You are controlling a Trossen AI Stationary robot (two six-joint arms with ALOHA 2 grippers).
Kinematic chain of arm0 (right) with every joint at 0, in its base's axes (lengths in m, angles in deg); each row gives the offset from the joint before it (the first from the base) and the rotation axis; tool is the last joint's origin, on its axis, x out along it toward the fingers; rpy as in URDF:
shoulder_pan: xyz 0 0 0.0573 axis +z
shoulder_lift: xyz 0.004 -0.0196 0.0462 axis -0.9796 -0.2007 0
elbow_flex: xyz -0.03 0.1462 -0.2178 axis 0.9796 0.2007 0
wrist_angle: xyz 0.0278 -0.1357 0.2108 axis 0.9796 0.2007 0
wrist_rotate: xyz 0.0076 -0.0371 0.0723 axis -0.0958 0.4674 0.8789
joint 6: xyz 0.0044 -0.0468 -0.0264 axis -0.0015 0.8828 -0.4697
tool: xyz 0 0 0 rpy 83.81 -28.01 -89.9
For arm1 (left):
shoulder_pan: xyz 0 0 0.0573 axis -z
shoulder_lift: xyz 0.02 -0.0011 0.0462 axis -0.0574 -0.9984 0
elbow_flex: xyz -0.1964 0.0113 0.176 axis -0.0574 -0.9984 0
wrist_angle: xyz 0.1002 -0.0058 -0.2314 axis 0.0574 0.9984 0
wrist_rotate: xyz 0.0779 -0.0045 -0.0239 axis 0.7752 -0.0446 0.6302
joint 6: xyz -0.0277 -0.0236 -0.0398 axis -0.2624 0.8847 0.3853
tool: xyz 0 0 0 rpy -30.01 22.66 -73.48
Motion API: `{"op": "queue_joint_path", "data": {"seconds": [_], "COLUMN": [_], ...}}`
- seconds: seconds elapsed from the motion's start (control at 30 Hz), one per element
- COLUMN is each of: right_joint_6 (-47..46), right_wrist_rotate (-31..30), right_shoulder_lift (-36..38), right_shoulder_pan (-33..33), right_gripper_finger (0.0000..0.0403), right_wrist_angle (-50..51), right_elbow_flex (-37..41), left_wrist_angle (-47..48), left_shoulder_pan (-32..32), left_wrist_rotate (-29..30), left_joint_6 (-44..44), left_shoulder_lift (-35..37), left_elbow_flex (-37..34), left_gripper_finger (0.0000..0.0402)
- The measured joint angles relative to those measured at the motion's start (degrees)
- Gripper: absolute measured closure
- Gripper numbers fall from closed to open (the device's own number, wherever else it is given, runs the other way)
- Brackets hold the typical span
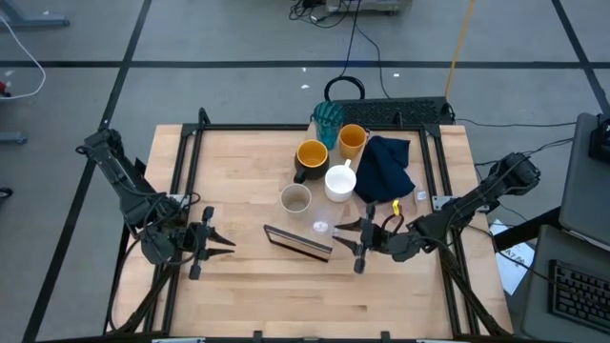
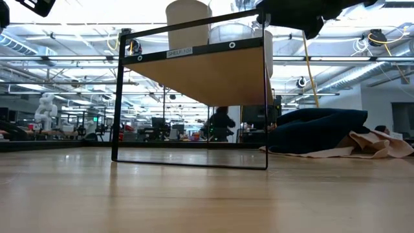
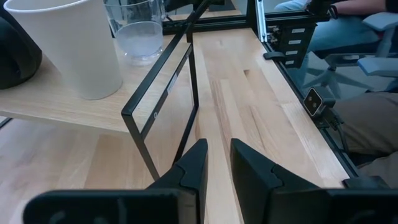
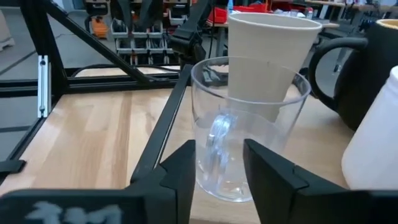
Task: Stack small to large cups/mugs on shelf
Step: Return to Home Position
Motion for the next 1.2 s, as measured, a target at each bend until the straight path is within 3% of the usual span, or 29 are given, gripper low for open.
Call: {"op": "queue_joint_path", "data": {"seconds": [0.33, 0.73, 0.9, 1.03, 1.2], "right_joint_6": [5.7, 8.9, 8.3, 8.2, 10.3], "right_wrist_rotate": [-0.1, -0.3, 10.1, 24.5, 40.1], "right_shoulder_lift": [2.5, 16.9, 19.5, 19.3, 18.1], "right_shoulder_pan": [3.0, 12.7, 17.2, 20.0, 21.9], "right_gripper_finger": [0.0259, 0.0259, 0.0259, 0.0259, 0.0259], "right_wrist_angle": [0.4, 10.5, 13.1, 11.6, -6.3], "right_elbow_flex": [0.0, 0.0, 0.0, 1.0, 7.4], "left_wrist_angle": [0.0, -0.8, -1.7, -2.0, -2.4], "left_shoulder_pan": [0.0, 0.0, 0.0, 0.0, 0.0], "left_wrist_rotate": [-0.2, -0.3, -0.2, -0.2, -0.2], "left_joint_6": [0.1, -0.5, -1.9, -2.7, -2.7], "left_shoulder_lift": [0.0, 0.0, 0.0, 0.0, 0.0], "left_elbow_flex": [0.0, 0.0, 0.0, 0.0, 0.0], "left_gripper_finger": [0.0332, 0.0332, 0.0332, 0.0332, 0.0332]}}
